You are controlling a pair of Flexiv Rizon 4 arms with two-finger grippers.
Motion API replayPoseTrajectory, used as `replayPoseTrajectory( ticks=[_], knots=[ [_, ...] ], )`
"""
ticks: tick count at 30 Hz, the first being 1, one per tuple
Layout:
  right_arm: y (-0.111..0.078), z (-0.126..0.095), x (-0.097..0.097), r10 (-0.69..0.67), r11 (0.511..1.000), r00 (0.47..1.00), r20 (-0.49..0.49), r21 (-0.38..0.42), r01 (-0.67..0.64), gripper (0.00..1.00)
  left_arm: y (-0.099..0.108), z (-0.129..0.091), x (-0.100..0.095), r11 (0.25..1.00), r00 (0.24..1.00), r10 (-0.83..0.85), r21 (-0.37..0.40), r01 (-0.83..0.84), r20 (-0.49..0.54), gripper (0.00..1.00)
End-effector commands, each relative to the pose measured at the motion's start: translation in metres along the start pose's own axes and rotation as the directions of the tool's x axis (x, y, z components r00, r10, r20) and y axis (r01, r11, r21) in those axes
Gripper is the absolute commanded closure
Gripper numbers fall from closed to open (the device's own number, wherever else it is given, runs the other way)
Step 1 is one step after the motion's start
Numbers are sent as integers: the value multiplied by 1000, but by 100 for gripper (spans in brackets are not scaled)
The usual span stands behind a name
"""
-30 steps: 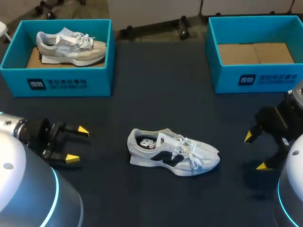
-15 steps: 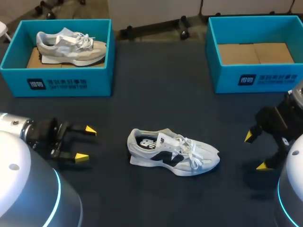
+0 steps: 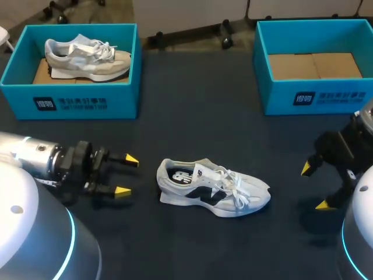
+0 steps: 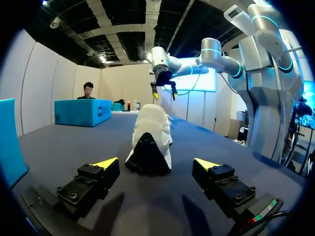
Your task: Take the shoe out of the shoebox, open the shoe tongue, remove and reinsert the insole, then place the shoe into the shoebox
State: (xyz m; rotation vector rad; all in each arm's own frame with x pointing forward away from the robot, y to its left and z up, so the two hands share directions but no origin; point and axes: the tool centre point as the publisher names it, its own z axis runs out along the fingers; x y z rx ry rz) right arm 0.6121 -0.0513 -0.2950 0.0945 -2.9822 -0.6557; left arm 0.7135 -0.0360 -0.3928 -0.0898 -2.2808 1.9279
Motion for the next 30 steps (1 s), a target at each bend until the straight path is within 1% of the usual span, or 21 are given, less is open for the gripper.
replayPoseTrajectory(
  ticks=[1, 8, 19, 26, 30],
  knots=[
    [0, 1, 0, 0, 1000, 1000, 0, 3, 0, 0, -1, 10, -5, 1000, 1000, 0, -4, 0, 1, 0],
    [0, 1, 0, 0, 1000, 1000, 0, 3, 0, 0, 0, 18, -10, 1000, 1000, -7, -4, 7, -2, 0],
    [0, 1, 0, 0, 1000, 1000, 0, 3, 0, 0, 2, 43, -16, 1000, 1000, 1, -22, -1, -4, 0],
    [0, 1, 0, 0, 1000, 1000, 0, 3, 0, 0, 5, 58, -13, 1000, 1000, 2, -29, -2, -17, 0],
    [0, 1, 0, 0, 1000, 1000, 0, 3, 0, 0, 5, 63, -15, 1000, 1000, -2, -25, 2, -22, 0]
  ],
)
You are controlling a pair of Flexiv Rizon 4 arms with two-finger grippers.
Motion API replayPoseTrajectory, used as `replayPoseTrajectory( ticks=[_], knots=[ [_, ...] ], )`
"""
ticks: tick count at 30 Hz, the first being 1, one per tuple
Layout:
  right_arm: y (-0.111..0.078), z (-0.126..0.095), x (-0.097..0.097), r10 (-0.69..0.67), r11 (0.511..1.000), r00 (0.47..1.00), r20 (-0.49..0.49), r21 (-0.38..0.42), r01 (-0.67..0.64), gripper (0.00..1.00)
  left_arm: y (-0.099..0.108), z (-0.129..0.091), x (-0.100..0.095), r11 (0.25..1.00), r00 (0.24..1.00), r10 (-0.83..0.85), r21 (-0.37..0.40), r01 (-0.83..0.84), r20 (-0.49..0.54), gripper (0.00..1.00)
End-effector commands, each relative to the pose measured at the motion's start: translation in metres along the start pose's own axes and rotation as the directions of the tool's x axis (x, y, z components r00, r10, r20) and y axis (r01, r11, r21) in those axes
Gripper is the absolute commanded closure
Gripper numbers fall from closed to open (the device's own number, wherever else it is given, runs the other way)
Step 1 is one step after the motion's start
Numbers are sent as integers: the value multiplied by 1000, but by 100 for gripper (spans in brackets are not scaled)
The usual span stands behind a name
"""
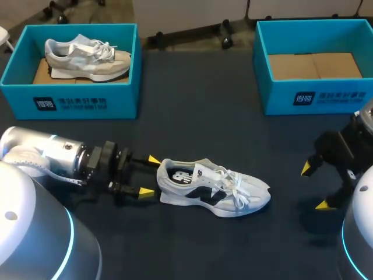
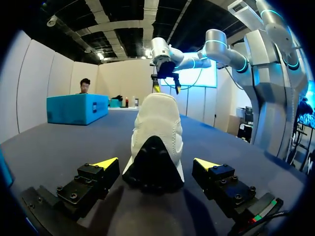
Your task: Take the shoe out of the shoebox, open the shoe tongue, remove and reinsert the insole, then place the shoe into the shoebox
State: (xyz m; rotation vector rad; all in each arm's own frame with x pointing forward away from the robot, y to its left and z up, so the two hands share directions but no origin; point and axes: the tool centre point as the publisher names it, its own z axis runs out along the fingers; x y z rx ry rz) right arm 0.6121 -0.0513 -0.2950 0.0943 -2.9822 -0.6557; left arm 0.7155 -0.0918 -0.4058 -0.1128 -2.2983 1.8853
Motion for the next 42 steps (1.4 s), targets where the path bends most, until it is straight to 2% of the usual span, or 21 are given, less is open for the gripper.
replayPoseTrajectory(
  ticks=[1, 42],
  knots=[
    [0, 1, 0, 0, 1000, 1000, 0, 3, 0, 0, 2, 7, -4, 1000, 1000, -5, 8, 5, -5, 0],
    [0, 1, 0, 0, 1000, 1000, 0, 3, 0, 0, 3, 52, -1, 999, 1000, -11, 32, 12, -8, 0]
  ],
)
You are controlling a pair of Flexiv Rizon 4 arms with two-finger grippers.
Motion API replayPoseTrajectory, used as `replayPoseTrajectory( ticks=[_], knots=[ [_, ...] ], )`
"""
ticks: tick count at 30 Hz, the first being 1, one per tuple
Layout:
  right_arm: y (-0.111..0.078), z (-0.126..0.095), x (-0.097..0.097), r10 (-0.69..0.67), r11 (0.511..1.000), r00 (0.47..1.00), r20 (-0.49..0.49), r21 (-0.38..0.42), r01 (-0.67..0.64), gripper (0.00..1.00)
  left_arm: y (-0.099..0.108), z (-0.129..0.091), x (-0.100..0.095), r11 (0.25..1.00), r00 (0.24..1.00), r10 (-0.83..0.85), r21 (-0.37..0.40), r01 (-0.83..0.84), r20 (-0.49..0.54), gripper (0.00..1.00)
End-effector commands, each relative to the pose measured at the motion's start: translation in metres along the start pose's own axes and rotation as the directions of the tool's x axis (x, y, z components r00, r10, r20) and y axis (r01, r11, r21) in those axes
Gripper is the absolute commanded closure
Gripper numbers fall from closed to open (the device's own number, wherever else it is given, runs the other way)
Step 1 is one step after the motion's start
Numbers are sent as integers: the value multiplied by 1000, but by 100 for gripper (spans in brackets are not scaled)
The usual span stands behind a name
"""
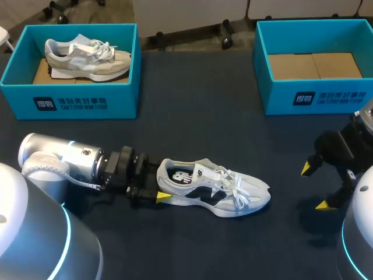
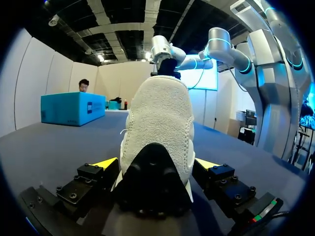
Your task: Take the shoe out of the shoebox, open the shoe tongue, remove and reinsert the insole, then place the shoe into the shoebox
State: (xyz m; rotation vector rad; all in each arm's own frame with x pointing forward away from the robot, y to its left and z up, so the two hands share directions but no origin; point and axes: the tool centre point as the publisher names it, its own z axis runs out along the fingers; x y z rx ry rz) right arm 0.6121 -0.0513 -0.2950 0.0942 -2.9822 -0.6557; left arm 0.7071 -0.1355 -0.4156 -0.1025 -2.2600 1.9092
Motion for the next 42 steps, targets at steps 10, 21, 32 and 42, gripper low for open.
replayPoseTrajectory(
  ticks=[10, 21, 32, 42],
  knots=[
    [0, 1, 0, 0, 1000, 1000, 0, 3, 0, 0, 2, 19, -4, 1000, 1000, 0, 10, 0, -7, 0],
    [0, 1, 0, 0, 1000, 1000, 0, 3, 0, 0, 4, 26, -3, 1000, 1000, -5, 9, 5, -8, 0],
    [0, 1, 0, 0, 1000, 1000, 0, 3, 0, 0, 5, 28, -3, 1000, 1000, -4, 2, 4, -19, 100],
    [0, 1, 0, 0, 1000, 1000, 0, 3, 0, 0, 5, 28, -3, 1000, 1000, -4, 2, 4, -19, 100]
  ],
)
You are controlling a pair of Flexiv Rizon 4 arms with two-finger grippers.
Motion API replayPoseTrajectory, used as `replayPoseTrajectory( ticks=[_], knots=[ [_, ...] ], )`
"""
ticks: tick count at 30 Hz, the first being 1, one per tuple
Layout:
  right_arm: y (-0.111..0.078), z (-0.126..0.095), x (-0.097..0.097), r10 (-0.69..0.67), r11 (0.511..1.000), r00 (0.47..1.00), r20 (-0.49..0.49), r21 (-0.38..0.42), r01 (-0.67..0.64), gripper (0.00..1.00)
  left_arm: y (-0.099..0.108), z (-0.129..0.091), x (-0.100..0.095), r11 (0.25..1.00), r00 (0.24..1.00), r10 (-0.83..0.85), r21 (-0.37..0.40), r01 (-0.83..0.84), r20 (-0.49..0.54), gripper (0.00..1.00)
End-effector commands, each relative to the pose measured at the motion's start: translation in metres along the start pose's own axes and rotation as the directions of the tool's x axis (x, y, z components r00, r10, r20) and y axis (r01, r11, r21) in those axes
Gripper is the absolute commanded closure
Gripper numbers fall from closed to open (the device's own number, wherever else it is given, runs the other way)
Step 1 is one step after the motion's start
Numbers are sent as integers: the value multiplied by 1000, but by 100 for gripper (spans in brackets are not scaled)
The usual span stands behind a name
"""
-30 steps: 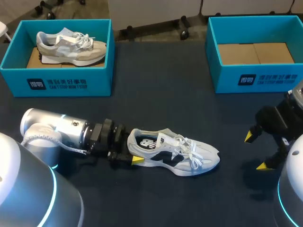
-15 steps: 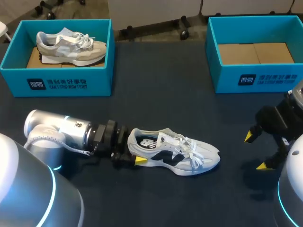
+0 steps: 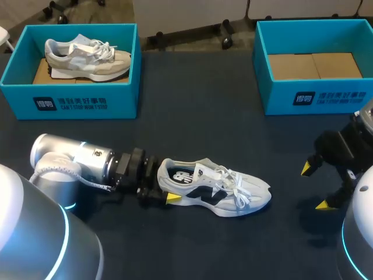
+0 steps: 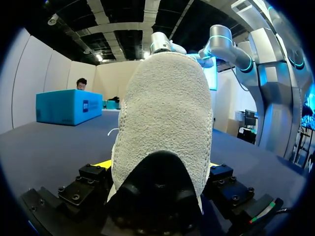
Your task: Take the shoe out of the shoebox, open the shoe tongue, remove and reinsert the insole, then place the shoe into the shoebox
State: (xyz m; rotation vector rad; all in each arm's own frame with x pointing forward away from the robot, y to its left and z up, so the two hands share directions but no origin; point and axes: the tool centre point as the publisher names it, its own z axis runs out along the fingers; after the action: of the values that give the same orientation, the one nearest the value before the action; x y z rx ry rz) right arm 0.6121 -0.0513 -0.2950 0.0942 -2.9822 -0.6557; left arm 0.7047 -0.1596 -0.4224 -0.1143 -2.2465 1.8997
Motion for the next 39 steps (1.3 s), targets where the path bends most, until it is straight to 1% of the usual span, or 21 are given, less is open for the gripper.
replayPoseTrajectory(
  ticks=[1, 6, 7, 9, 11, 14, 16, 17, 19, 20, 21, 22, 23, 24, 25, 26, 39],
  knots=[
    [0, 1, 0, 0, 1000, 1000, 0, 3, 0, 0, 2, 3, -1, 1000, 1000, 0, 1, 0, -2, 100],
    [0, 1, 0, 0, 1000, 1000, 0, 3, 0, 0, 2, 3, -1, 1000, 1000, 0, 1, 0, -2, 100],
    [6, -3, -5, 51, 999, 999, 5, 13, -51, 0, 2, 3, -1, 1000, 1000, 0, 1, 0, -2, 100],
    [17, -6, -14, 167, 986, 985, 45, -1, -167, 0, 2, 3, -1, 1000, 1000, 0, 1, 0, -2, 100],
    [28, -6, -20, 309, 951, 948, 75, 5, -310, 0, 2, 3, -1, 1000, 1000, 0, 1, 0, -2, 100],
    [40, -6, -23, 433, 900, 893, 122, -9, -435, 0, 2, 3, -1, 1000, 1000, 0, 1, 0, -2, 100],
    [54, -3, -24, 520, 848, 837, 170, 11, -530, 0, 2, 3, -1, 1000, 1000, 0, 1, 0, -2, 100],
    [60, -2, -24, 561, 818, 808, 179, 32, -575, 0, 2, 3, -1, 1000, 1000, 0, 1, 0, -2, 100],
    [72, 0, -22, 619, 772, 757, 208, 14, -635, 0, 2, 3, -1, 1000, 1000, 0, 1, 0, -2, 100],
    [78, 0, -21, 648, 742, 727, 227, 30, -670, 0, 2, 3, -1, 1000, 1000, 0, 1, 0, -2, 100],
    [84, 0, -20, 672, 714, 696, 252, 27, -699, 0, 2, 3, -1, 1000, 1000, 0, 1, 0, -2, 100],
    [91, -1, -18, 704, 683, 660, 260, 4, -730, 0, 2, 3, -1, 1000, 1000, 0, 1, 0, -2, 100],
    [97, 0, -16, 753, 625, 600, 271, -11, -780, 0, 2, 3, -1, 1000, 1000, 0, 1, 0, -2, 100],
    [104, 0, -13, 801, 556, 522, 294, -39, -830, 0, 2, 3, -1, 1000, 1000, 0, 1, 0, -2, 100],
    [113, 0, -9, 812, 518, 477, 337, -40, -854, 0, 2, 3, -1, 1000, 1000, 0, 1, 0, -2, 100],
    [121, -1, -6, 802, 512, 472, 366, -14, -859, 0, 2, 3, -1, 1000, 1000, 0, 1, 0, -2, 100],
    [121, -1, -6, 802, 512, 472, 366, -14, -859, 0, 2, 3, -1, 1000, 1000, 0, 1, 0, -2, 100]
  ],
)
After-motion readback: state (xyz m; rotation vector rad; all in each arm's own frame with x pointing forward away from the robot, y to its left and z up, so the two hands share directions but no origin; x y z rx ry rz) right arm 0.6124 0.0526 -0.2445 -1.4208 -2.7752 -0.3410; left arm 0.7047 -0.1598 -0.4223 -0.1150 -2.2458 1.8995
